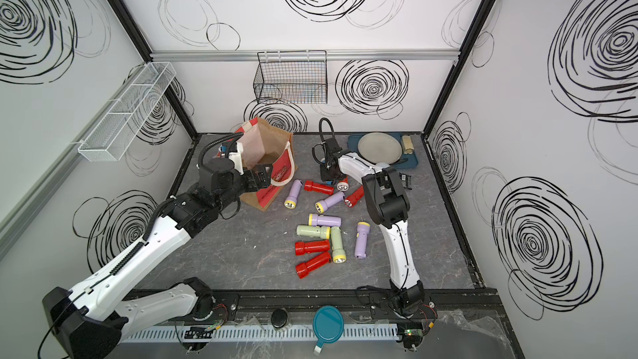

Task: Put the flashlights into the tote bags
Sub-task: Move the flashlight at the center of the board, then pick up the flashlight from the center of the board.

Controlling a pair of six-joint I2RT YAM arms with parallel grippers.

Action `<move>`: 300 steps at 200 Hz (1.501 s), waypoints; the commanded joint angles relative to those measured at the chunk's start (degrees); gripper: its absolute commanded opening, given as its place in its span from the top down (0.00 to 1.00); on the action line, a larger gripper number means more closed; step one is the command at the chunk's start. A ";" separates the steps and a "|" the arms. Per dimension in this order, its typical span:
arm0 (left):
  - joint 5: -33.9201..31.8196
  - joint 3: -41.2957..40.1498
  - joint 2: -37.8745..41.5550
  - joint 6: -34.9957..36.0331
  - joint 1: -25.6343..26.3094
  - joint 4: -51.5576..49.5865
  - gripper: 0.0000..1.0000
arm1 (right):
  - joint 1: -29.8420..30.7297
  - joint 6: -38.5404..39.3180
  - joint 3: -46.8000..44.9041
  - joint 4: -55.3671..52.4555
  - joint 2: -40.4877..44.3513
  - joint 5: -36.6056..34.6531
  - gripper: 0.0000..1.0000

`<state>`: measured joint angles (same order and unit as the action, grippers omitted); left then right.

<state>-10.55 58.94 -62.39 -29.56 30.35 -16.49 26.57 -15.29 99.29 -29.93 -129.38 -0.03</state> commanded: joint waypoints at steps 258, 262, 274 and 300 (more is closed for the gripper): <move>29.30 15.70 -9.46 -8.13 -1.66 14.12 0.01 | 5.21 -5.39 -28.09 29.25 46.90 27.76 1.00; 29.89 16.01 -9.90 -8.29 -1.40 14.60 0.01 | 5.74 -5.76 -28.09 29.63 47.42 27.58 1.00; 30.95 16.85 -11.17 -8.41 -0.92 15.15 0.01 | 6.67 -6.73 -27.79 30.51 48.43 27.70 1.00; 31.46 16.56 -12.08 -9.01 -0.81 16.31 0.01 | 7.89 -7.80 -27.20 31.94 48.87 27.45 1.00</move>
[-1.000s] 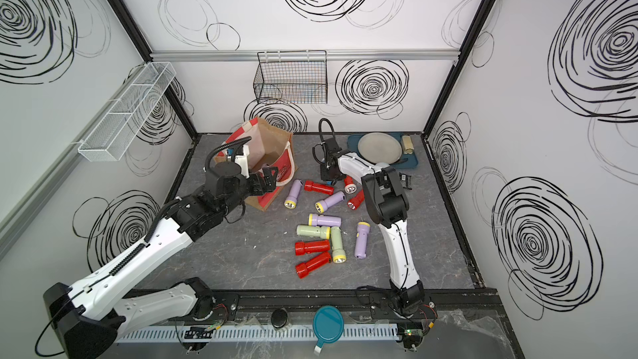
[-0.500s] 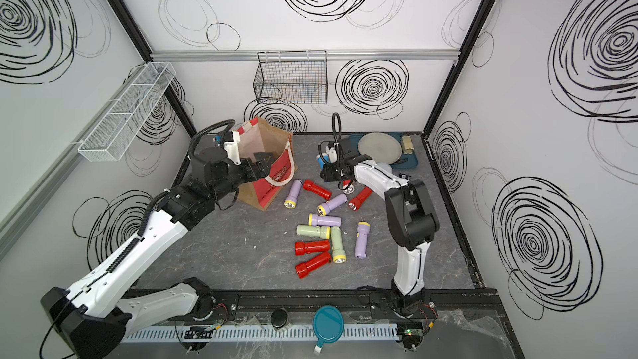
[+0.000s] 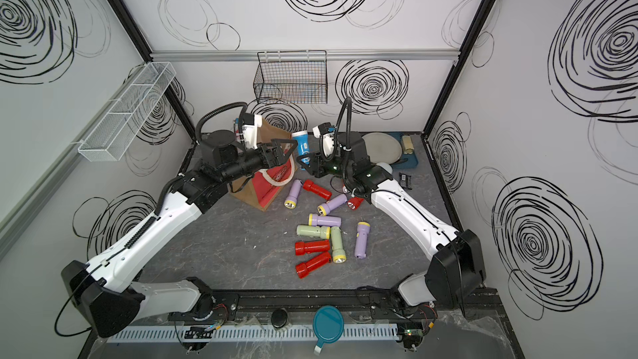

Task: Put the flashlights into the tote bags
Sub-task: Pick up the flashlight from the center of the board.

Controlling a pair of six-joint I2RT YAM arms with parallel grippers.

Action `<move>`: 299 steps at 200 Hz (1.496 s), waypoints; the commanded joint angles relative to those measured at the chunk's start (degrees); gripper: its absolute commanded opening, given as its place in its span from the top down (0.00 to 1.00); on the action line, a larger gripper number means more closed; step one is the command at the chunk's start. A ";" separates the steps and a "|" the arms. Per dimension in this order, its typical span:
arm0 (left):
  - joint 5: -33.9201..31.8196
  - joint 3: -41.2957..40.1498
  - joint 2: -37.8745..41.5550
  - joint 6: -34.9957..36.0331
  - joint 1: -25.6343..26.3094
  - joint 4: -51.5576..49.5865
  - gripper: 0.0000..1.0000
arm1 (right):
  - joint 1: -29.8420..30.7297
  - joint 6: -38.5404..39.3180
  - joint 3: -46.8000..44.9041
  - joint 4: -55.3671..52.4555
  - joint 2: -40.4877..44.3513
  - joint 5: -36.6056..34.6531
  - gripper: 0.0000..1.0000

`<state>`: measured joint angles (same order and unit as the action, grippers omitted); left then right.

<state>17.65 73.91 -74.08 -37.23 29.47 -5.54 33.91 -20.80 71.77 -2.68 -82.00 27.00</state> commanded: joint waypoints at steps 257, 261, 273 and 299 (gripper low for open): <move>1.68 -1.49 -2.16 -1.27 -2.42 5.41 0.76 | 8.72 -0.47 2.23 5.40 -1.28 -5.29 1.00; 1.76 -1.55 -2.12 -1.20 -2.61 5.40 0.77 | 8.71 -0.40 2.46 5.09 -1.40 -5.22 1.00; 1.82 -1.65 -2.02 -1.09 -2.95 5.61 0.81 | 8.80 0.00 3.17 4.12 -1.82 -5.19 1.00; 1.95 -1.42 -1.95 -0.74 -4.22 5.89 0.93 | 8.98 0.71 5.12 1.51 -2.71 -5.98 0.71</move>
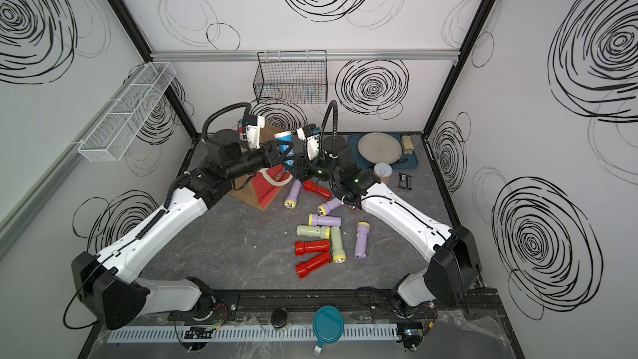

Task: Put the flashlights into the tote bags
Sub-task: Pick up the flashlight from the center of the board, then place the flashlight in the canvas bag.

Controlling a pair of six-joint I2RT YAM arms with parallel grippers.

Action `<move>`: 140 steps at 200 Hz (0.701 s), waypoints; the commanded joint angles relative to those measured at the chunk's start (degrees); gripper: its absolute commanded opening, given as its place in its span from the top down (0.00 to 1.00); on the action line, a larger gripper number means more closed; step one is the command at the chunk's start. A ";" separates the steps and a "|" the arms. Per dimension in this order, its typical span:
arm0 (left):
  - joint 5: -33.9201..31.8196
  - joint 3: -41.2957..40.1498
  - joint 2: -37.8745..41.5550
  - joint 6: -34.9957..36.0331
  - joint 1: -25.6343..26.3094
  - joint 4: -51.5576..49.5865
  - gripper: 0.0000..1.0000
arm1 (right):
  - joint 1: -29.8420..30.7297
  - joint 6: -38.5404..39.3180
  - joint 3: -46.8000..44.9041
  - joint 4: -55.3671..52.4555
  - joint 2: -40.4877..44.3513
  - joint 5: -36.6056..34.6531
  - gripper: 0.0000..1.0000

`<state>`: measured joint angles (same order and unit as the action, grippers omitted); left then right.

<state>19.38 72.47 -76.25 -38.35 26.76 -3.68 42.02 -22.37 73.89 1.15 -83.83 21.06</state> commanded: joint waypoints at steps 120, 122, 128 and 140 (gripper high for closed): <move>-22.08 26.43 -18.13 16.77 -11.33 -24.08 0.99 | -9.40 -0.36 1.07 -15.41 4.74 -10.43 0.00; -22.51 27.08 -18.74 17.18 -11.24 -24.64 0.99 | -9.65 -0.38 1.15 -15.90 4.71 -10.60 0.00; -24.26 29.07 -20.72 18.16 -10.93 -26.38 0.99 | -10.48 -0.46 1.24 -17.31 4.48 -11.33 0.00; -27.93 32.28 -24.06 20.27 -10.16 -29.34 0.99 | -11.90 -1.05 1.21 -19.54 4.12 -12.36 0.00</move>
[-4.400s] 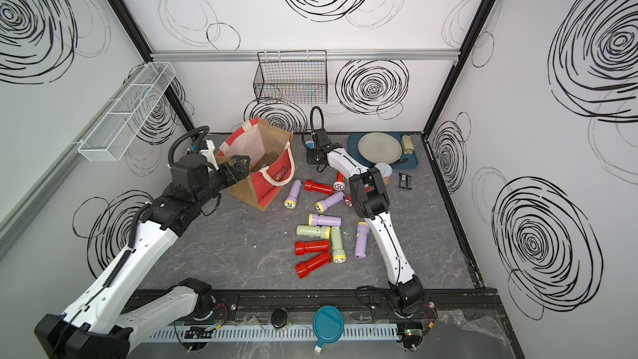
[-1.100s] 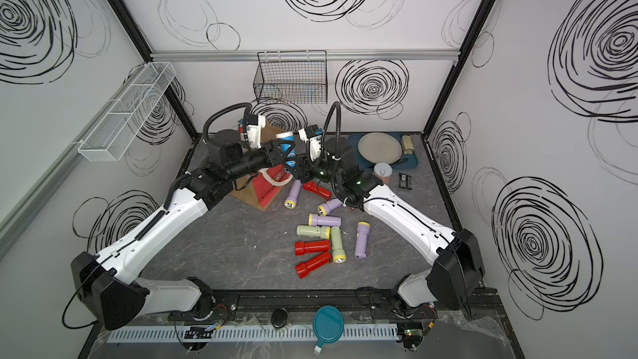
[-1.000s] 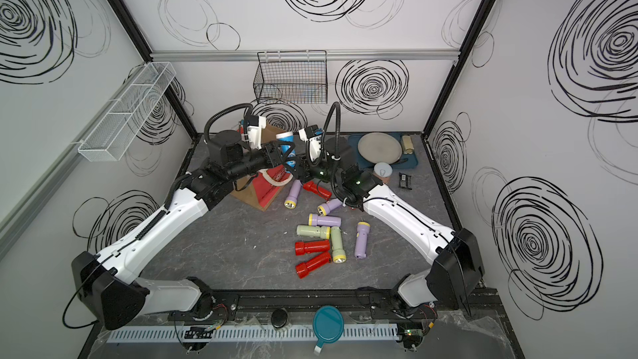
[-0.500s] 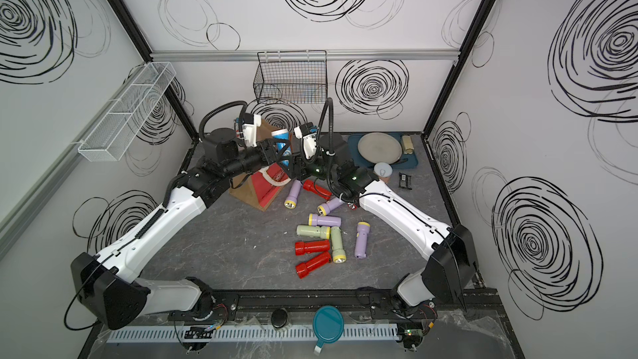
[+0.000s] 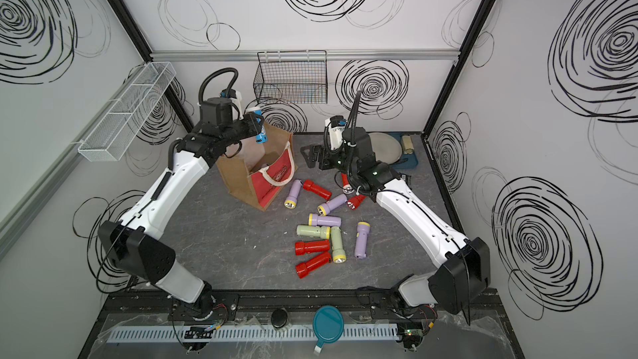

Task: Put the flashlights into the tote bags
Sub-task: Place the flashlight in the canvas bag.

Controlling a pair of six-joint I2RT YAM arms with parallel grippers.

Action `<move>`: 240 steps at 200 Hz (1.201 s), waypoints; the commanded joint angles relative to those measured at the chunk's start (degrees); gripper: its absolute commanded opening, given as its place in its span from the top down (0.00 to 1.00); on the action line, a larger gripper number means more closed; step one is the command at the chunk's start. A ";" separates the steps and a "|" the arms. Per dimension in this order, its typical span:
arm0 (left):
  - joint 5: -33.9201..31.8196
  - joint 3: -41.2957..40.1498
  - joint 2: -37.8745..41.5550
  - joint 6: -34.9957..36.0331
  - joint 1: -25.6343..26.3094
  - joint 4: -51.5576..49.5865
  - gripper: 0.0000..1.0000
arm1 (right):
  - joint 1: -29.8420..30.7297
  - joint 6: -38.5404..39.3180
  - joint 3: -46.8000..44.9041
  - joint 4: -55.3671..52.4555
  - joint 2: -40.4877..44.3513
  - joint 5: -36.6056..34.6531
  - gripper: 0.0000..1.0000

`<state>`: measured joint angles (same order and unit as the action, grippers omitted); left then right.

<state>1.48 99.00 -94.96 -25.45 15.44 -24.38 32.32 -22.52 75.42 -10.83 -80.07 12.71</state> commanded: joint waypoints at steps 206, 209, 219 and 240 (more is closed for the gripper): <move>-18.00 4.80 -14.87 4.86 1.61 -12.82 0.31 | -4.87 -2.31 0.77 -20.13 -2.43 -9.43 0.00; -18.04 5.03 -14.70 4.97 1.69 -13.02 0.28 | -4.94 -2.30 0.83 -20.25 -2.22 -9.53 0.00; -18.00 6.02 -14.17 5.15 1.63 -13.67 0.19 | -5.33 -2.26 0.87 -20.67 -1.79 -9.63 0.00; -19.01 8.38 -12.56 6.28 2.23 -15.35 0.13 | -5.86 -2.43 0.91 -21.82 -0.67 -10.03 0.00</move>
<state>-15.77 103.26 -112.01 -20.64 17.52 -38.17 27.20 -24.45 75.31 -29.98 -83.79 4.10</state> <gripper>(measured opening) 0.859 0.999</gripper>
